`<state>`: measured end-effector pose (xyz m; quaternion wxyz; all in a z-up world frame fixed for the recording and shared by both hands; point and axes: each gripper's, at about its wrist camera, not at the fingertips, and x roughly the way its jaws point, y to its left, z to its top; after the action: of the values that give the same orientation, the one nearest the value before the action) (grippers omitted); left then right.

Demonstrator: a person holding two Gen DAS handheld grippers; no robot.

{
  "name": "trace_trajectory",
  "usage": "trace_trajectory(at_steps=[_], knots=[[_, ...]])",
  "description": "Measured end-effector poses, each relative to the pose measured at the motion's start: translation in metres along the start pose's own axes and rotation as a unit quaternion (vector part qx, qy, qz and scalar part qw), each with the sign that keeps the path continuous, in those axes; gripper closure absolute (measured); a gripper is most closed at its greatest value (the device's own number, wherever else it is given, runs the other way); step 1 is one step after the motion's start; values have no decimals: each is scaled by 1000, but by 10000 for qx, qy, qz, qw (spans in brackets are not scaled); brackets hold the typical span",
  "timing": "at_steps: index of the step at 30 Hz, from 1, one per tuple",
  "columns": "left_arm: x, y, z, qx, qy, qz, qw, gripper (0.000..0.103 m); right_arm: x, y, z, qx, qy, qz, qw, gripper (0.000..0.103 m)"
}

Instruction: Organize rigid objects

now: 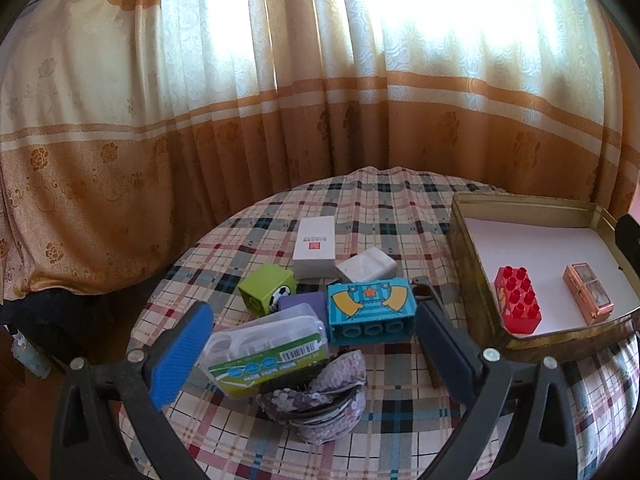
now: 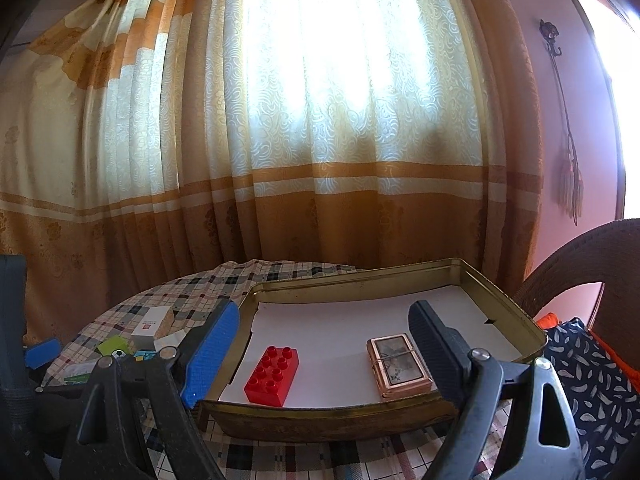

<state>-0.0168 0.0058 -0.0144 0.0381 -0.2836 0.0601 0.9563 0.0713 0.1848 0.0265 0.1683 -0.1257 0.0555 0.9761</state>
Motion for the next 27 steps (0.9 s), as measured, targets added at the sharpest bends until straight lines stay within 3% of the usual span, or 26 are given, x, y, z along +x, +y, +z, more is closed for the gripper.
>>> trace_trajectory(at_steps=[8,16,22,27], knots=[[2,2,-3,-73,176,-84,9998,1,-2,0,-1,-14,-2,-10,10000,15],[-6,25,-6,-339,45,-87,9994,1,-6,3,-2,-88,30,60,9999,15],[-6,52,-14,-470,240,69,9986,1,-12,9,-4,-121,49,172,9998,15],[-3,74,-24,-386,352,450,9976,1,-9,23,-11,15,473,670,9966,15]])
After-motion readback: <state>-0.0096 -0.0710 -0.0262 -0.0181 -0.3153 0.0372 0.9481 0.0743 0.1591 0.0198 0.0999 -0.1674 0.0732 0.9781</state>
